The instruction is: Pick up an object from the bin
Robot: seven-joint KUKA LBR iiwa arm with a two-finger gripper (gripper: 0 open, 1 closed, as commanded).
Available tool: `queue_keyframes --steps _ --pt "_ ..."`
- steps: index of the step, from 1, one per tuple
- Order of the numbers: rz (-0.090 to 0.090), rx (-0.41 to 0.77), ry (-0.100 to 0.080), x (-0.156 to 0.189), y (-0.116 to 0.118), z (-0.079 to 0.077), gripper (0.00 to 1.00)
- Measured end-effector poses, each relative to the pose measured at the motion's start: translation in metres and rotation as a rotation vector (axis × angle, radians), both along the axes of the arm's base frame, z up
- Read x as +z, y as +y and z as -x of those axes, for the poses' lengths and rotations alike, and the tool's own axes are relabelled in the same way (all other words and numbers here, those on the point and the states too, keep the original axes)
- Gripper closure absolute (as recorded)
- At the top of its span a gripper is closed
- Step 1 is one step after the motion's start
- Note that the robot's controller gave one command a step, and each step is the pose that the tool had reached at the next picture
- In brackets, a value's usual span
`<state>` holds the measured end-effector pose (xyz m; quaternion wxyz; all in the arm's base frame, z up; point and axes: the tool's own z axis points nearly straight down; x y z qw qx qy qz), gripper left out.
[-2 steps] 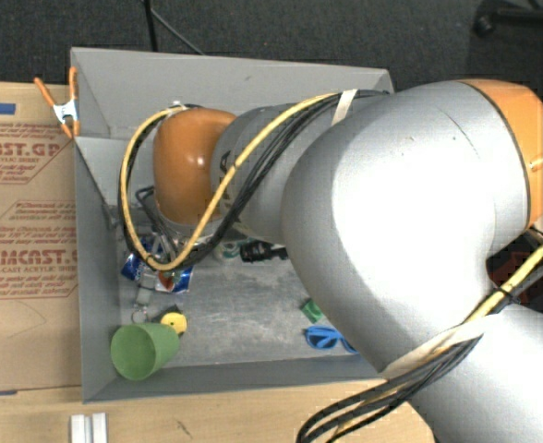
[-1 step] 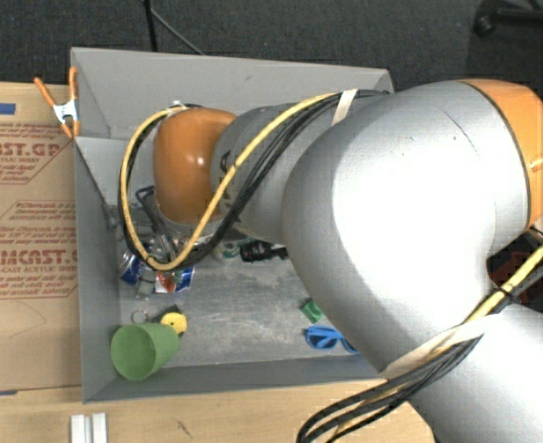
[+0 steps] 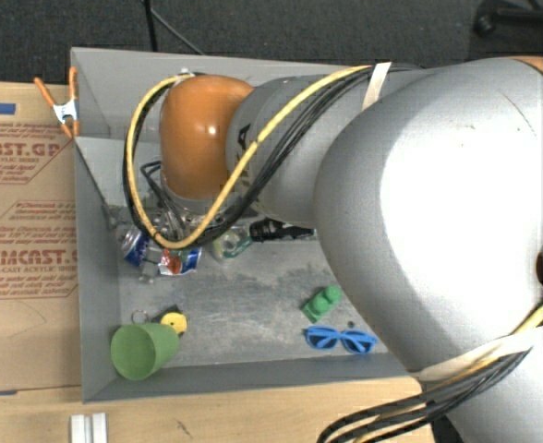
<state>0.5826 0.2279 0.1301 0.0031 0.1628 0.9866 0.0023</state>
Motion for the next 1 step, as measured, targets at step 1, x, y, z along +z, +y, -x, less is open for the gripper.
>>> queue_keyframes --steps 1 --pt "0.001 0.002 0.001 0.0462 0.0010 -0.0009 1.00"
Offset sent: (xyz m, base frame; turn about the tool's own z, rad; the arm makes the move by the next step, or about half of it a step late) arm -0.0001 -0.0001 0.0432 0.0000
